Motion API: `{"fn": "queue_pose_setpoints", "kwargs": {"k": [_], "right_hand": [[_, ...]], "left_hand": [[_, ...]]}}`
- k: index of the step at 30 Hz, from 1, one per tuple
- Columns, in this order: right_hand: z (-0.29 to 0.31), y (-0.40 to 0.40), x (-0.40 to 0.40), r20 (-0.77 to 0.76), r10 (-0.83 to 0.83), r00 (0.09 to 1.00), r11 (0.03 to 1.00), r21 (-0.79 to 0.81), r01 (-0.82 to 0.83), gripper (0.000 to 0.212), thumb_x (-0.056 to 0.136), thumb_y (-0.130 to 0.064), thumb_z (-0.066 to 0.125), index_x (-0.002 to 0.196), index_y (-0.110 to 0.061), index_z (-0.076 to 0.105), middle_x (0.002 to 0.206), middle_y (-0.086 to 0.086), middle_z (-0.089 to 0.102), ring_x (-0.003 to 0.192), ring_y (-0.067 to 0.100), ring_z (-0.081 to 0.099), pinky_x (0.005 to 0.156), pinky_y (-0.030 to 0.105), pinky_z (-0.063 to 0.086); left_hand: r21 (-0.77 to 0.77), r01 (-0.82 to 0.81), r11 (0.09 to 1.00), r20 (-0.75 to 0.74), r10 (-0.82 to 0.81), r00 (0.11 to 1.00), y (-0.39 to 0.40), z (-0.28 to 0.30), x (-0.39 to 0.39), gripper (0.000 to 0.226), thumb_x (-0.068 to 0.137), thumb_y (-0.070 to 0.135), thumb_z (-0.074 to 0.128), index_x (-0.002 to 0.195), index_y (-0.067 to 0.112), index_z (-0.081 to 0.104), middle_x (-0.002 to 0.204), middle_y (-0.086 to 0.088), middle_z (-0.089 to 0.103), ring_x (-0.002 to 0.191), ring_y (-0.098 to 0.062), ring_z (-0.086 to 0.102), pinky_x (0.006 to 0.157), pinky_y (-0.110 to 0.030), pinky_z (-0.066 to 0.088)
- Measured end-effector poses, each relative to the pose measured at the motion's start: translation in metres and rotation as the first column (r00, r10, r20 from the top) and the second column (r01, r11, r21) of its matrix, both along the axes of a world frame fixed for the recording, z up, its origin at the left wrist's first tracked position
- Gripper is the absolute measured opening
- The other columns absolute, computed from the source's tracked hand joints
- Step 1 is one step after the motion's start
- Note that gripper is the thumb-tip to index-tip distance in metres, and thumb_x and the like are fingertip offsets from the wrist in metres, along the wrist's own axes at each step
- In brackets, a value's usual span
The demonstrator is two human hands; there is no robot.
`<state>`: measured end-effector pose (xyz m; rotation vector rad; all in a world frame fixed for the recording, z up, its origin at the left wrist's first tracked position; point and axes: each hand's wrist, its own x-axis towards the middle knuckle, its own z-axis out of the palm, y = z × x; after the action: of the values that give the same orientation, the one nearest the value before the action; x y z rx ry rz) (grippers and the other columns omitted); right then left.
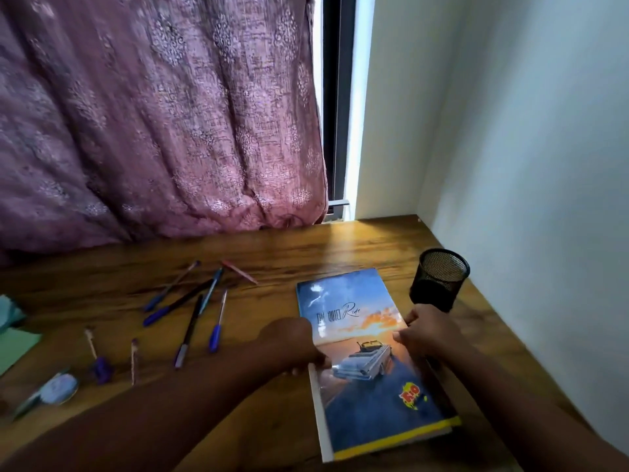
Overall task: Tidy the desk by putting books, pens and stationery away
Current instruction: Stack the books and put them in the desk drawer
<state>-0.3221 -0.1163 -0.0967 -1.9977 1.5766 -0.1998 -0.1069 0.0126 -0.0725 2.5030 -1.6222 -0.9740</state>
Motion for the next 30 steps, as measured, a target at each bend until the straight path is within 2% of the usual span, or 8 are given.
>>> {"fn": "queue_pose_setpoints", "kwargs": {"k": [5,8,10,13,22,25,27,30], "right_hand": [[0.004,-0.009,0.001,-0.076,0.008,0.997,0.998,0.066,-0.003,0.034,0.063,-0.031,0.084,0.065,-0.003,0.066,0.065,0.012,0.070,0.059,0.023,0.066,0.054,0.027,0.044],[0.005,-0.016,0.007,-0.163,-0.009,0.987,0.988,0.148,0.033,0.031,0.063,-0.027,0.085,0.064,0.000,0.068,0.054,0.010,0.066,0.048,0.023,0.063,0.052,0.029,0.049],[0.007,-0.019,0.011,-0.270,-0.008,0.963,0.996,0.087,0.033,0.032,0.058,-0.028,0.086,0.062,-0.004,0.066,0.057,0.007,0.065,0.055,0.022,0.064,0.057,0.032,0.053],[0.011,-0.005,0.039,-0.388,-0.010,0.922,0.988,-0.149,-0.052,0.025,0.062,-0.024,0.074,0.071,-0.011,0.055,0.075,0.008,0.063,0.075,0.029,0.063,0.063,0.032,0.050],[0.051,0.137,0.275,-0.097,0.434,0.896,0.855,-0.268,-0.443,0.041,0.080,-0.042,0.058,0.117,-0.025,0.059,0.116,0.006,0.065,0.104,0.028,0.062,0.080,0.031,0.049],[0.068,0.207,0.384,0.073,0.542,0.837,0.836,-0.153,-0.527,0.011,0.086,-0.023,0.057,0.085,-0.016,0.066,0.082,0.003,0.063,0.081,0.024,0.060,0.064,0.022,0.044],[0.073,0.259,0.463,0.237,0.540,0.808,0.840,-0.091,-0.535,0.018,0.081,-0.025,0.060,0.064,-0.020,0.058,0.058,-0.002,0.053,0.059,0.019,0.054,0.049,0.023,0.039],[0.063,0.324,0.563,0.414,0.500,0.761,0.819,0.060,-0.570,0.012,0.084,-0.019,0.064,0.072,-0.020,0.064,0.058,-0.002,0.057,0.054,0.013,0.049,0.047,0.022,0.036]], "left_hand": [[-0.040,-0.072,0.997,-0.181,0.063,0.981,0.008,-0.010,0.003,0.038,0.076,0.046,0.074,0.098,0.015,0.067,0.066,0.000,0.067,0.047,-0.012,0.058,0.049,-0.020,0.047],[-0.086,-0.109,0.990,-0.279,0.081,0.957,0.014,-0.012,0.004,0.024,0.076,0.043,0.075,0.079,0.022,0.064,0.065,0.001,0.065,0.046,-0.010,0.057,0.045,-0.018,0.045],[-0.113,-0.098,0.989,-0.264,0.065,0.962,0.021,-0.008,0.003,0.030,0.077,0.045,0.073,0.068,0.019,0.061,0.063,0.000,0.063,0.056,-0.015,0.061,0.048,-0.022,0.042],[-0.216,-0.029,0.976,-0.128,0.002,0.992,0.042,-0.001,0.016,0.048,0.077,0.060,0.064,0.093,0.015,0.067,0.095,-0.010,0.067,0.087,-0.021,0.062,0.065,-0.030,0.041],[-0.232,0.105,0.967,0.066,-0.092,0.994,0.156,0.041,0.214,0.048,0.090,0.048,0.048,0.097,0.004,0.066,0.103,-0.020,0.066,0.095,-0.033,0.061,0.065,-0.031,0.039],[-0.296,0.006,0.955,0.108,0.027,0.994,0.217,0.041,0.322,0.062,0.081,0.058,0.036,0.090,0.002,0.060,0.103,-0.020,0.065,0.094,-0.033,0.060,0.074,-0.037,0.042],[-0.359,-0.137,0.923,0.119,0.191,0.974,0.267,0.041,0.401,0.054,0.088,0.053,0.044,0.087,0.001,0.062,0.100,-0.018,0.066,0.095,-0.032,0.061,0.074,-0.036,0.041],[-0.466,-0.342,0.816,0.126,0.444,0.887,0.343,0.036,0.499,0.052,0.086,0.050,0.050,0.094,0.002,0.068,0.099,-0.021,0.068,0.095,-0.036,0.063,0.076,-0.038,0.046]]}}
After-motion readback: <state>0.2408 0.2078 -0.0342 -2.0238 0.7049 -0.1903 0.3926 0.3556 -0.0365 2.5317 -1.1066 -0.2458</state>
